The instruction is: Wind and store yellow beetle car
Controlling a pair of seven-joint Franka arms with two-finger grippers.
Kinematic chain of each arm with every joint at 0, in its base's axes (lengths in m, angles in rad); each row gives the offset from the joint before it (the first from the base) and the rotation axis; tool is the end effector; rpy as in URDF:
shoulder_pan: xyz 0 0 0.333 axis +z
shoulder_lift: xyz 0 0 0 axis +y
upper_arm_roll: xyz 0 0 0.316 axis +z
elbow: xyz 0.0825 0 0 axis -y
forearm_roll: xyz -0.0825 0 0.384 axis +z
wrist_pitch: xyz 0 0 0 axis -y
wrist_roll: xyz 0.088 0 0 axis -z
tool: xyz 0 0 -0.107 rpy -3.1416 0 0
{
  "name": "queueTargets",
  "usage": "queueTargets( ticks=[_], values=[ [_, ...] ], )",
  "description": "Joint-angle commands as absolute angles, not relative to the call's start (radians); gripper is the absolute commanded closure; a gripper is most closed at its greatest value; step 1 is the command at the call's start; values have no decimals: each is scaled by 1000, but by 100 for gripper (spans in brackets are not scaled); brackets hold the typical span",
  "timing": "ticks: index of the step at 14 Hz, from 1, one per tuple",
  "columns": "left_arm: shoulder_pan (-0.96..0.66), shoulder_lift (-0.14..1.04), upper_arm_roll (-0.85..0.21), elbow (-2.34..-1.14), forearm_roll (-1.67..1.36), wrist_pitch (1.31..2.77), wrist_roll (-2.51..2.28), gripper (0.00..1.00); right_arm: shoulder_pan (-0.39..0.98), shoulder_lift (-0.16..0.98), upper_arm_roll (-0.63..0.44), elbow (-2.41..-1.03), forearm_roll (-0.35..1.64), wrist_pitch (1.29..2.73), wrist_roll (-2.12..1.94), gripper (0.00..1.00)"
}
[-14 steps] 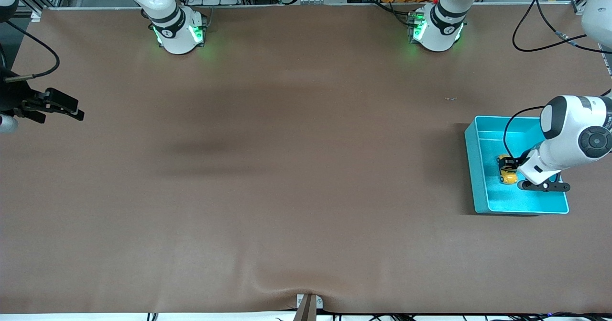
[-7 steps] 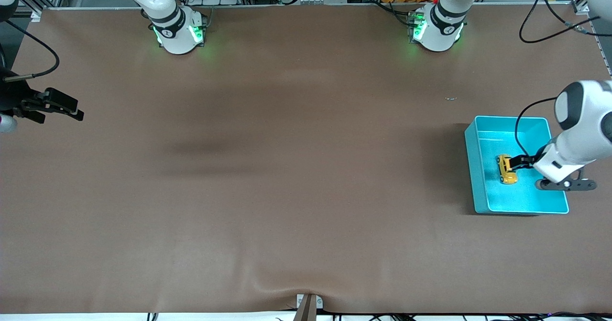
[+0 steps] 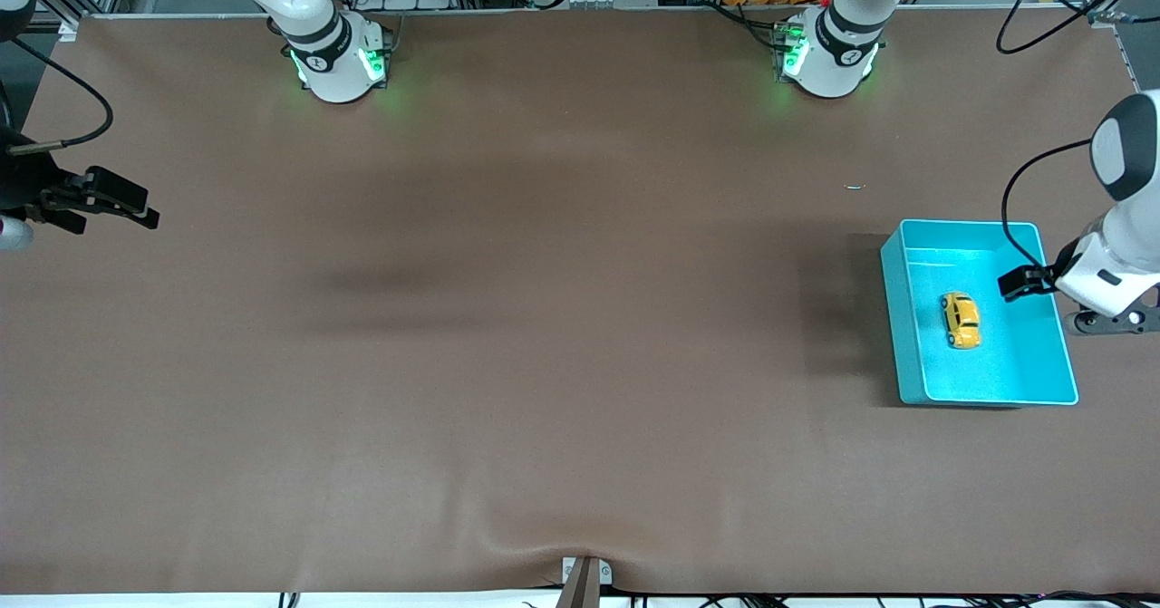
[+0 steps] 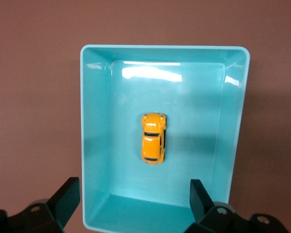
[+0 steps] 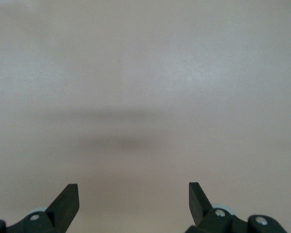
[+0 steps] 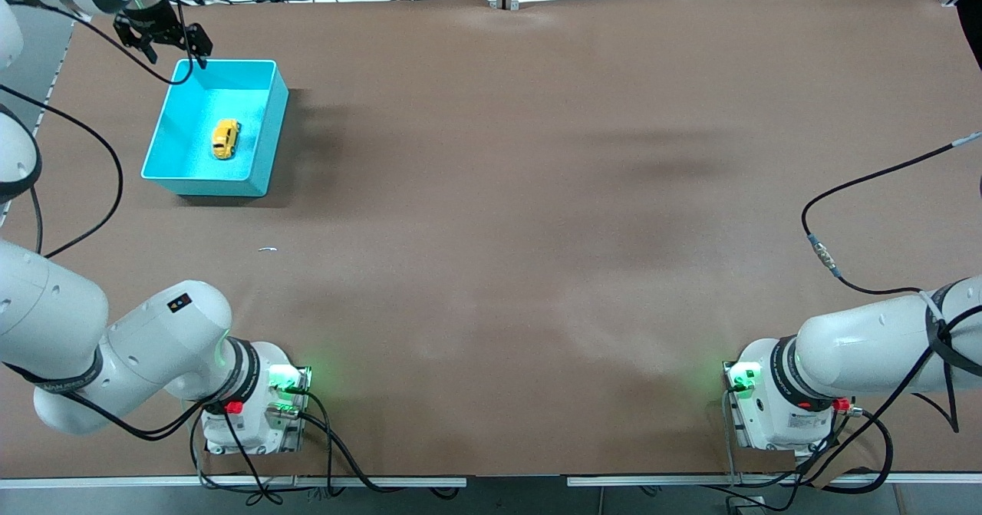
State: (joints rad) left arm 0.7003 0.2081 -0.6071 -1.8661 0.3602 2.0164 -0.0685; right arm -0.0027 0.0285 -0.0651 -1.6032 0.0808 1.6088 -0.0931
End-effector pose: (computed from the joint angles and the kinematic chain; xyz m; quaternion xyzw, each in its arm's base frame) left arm 0.5962 0.0935 0.4225 -0.9947 -0.0060 0.0076 0.1023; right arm 0.5646 -0.0295 0.5969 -0.9991 -0.0106 0.0082 0.0402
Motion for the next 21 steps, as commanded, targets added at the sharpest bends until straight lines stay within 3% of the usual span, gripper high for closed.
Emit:
queueTargets(
  ticks=[1, 3, 8, 11, 15, 21],
  values=[
    [677, 160, -607, -1797, 319, 1877, -32, 0, -12, -6, -63, -1635, 77, 1621, -89, 0],
    [608, 105, -556, -1769, 263, 1818, -17, 0, -12, -6, -63, -1635, 77, 1621, -90, 0],
    [252, -72, -232, -1766, 97, 1743, -20, 0, -25, -5, -63, -1635, 78, 1620, -91, 0],
    [51, -86, -73, -1669, 46, 1627, -22, 0, -29, -5, -63, -1637, 81, 1621, -92, 0],
    [-37, -46, -32, -1548, 28, 1549, -23, 0, -34, -5, -61, -1637, 83, 1623, -92, 0],
    [-104, -31, 20, -1534, 23, 1545, -38, 0, -34, -5, -63, -1638, 83, 1621, -92, 0]
  ],
)
